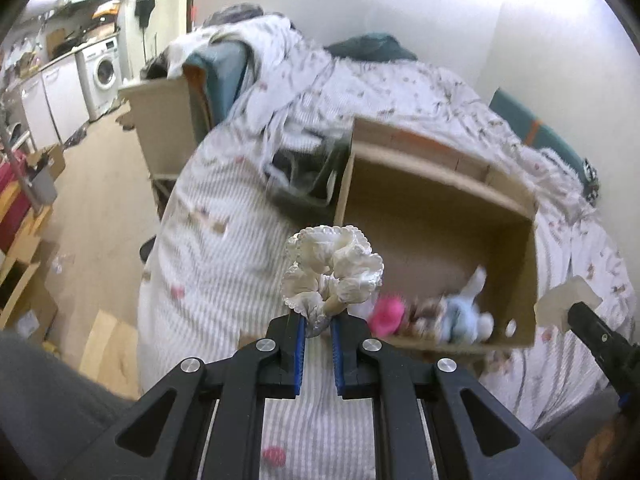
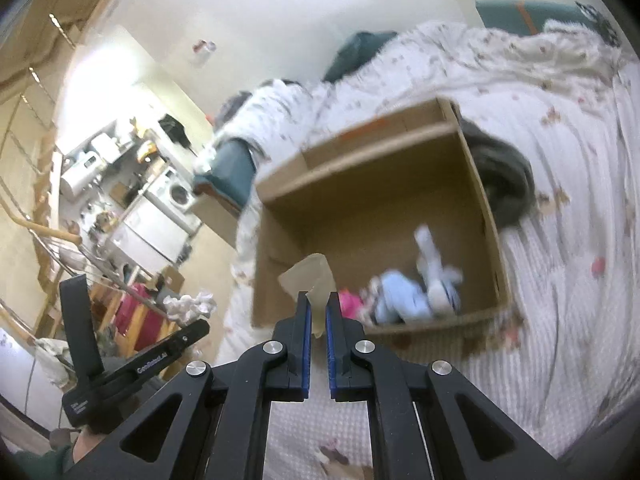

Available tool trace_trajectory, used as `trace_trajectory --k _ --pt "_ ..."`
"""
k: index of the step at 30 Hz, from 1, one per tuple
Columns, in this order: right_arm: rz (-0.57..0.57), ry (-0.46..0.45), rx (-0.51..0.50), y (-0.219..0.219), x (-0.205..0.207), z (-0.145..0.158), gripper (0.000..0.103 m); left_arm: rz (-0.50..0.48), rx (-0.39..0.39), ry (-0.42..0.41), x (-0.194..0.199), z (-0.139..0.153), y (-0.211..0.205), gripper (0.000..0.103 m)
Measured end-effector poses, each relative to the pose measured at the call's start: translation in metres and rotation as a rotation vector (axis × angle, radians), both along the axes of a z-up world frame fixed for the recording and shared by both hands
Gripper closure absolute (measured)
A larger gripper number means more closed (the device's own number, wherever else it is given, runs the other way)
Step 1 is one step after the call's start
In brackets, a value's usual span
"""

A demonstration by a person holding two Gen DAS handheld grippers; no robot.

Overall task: Organize soft objects
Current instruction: 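Lift the scrunchie and translucent piece over the box with both grippers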

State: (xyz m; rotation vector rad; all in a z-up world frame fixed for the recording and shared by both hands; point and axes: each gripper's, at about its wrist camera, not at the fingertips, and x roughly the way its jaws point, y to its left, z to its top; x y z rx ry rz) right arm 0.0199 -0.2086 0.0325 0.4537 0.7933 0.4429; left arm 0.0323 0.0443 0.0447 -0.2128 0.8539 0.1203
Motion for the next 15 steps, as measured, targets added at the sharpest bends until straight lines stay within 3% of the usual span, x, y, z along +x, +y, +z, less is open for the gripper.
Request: trace_trajectory --k 8,15 --pt "0.001 -0.078 -0.029 -0.003 0.030 0.028 0.095 -0.038 0.043 -0.063 0.046 0.024 -0.010 0.093" --pt "-0.027 -0.033 -0.085 -0.008 0.061 0.000 0.095 -0.076 0.081 -0.038 0.081 -0.001 -0.026 0.093"
